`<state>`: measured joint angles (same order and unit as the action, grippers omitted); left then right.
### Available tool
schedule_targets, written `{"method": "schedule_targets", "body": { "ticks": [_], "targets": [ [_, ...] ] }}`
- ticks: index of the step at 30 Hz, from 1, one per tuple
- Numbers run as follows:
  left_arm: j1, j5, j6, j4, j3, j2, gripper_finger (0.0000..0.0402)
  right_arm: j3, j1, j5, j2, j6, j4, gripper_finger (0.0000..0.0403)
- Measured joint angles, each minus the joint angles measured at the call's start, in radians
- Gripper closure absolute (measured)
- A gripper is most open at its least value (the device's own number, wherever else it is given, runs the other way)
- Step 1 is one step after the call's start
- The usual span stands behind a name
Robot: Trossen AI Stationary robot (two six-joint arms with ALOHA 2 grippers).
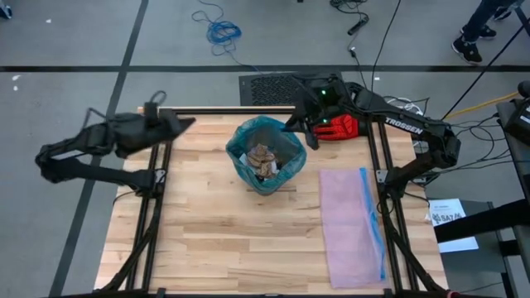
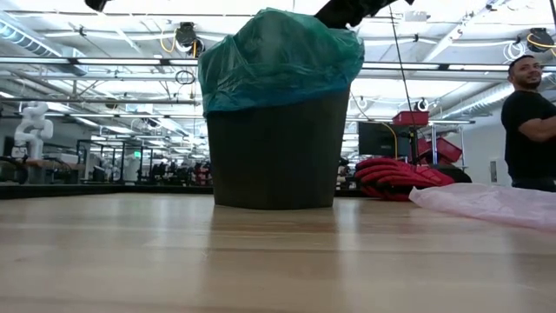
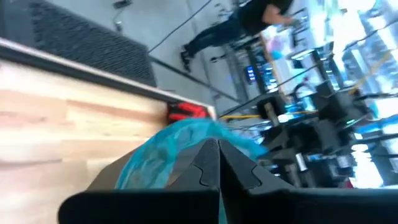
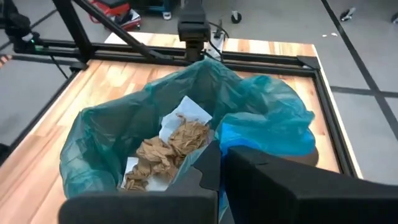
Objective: Place trash/remove bag and relplace
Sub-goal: Remove the blue trash bag from the trash bin
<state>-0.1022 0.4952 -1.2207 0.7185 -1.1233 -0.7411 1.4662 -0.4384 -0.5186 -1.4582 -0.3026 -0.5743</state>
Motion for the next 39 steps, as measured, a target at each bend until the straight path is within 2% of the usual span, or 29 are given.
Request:
{"method": "schedule_targets", "body": {
  "ticks": [5,10,14,19,22,26,31,35,39],
  "targets": [
    [-0.102,-0.18,0.105,-0.007,-0.001,0.016,0.0401,0.0,0.038,0.003,0.0,0.071,0.027,0.0403],
    [-0.198,-0.38,0.19,-0.004,0.0,-0.036,0.0401,0.0,0.071,0.01,0.0,0.185,0.044,0.0403],
    [-0.315,-0.495,0.27,-0.003,0.0,-0.108,0.0401,0.0,0.094,0.052,0.0,0.248,0.049,0.0403],
    [-0.51,-0.699,0.429,-0.009,0.0,-0.224,0.0401,0.0,0.115,0.056,0.0,0.308,0.055,0.0403],
    [-0.634,-0.842,0.536,-0.046,0.0,-0.305,0.0401,0.0,0.124,0.063,0.0,0.338,0.055,0.0403],
    [-0.771,-1.069,0.638,-0.145,0.0,-0.438,0.0401,0.0,0.13,0.154,0.0,0.387,0.054,0.0396],
    [-0.857,-1.27,0.65,-0.286,0.0,-0.59,0.0401,0.005,0.107,0.208,0.0,0.499,0.05,0.0338],
    [-0.867,-1.363,0.625,-0.393,-0.004,-0.665,0.0401,0.062,0.076,0.212,-0.001,0.617,0.047,0.0262],
    [-0.863,-1.445,0.629,-0.43,-0.02,-0.699,0.0402,0.167,0.041,0.204,-0.001,0.658,-0.013,0.0188]
  ]
}}
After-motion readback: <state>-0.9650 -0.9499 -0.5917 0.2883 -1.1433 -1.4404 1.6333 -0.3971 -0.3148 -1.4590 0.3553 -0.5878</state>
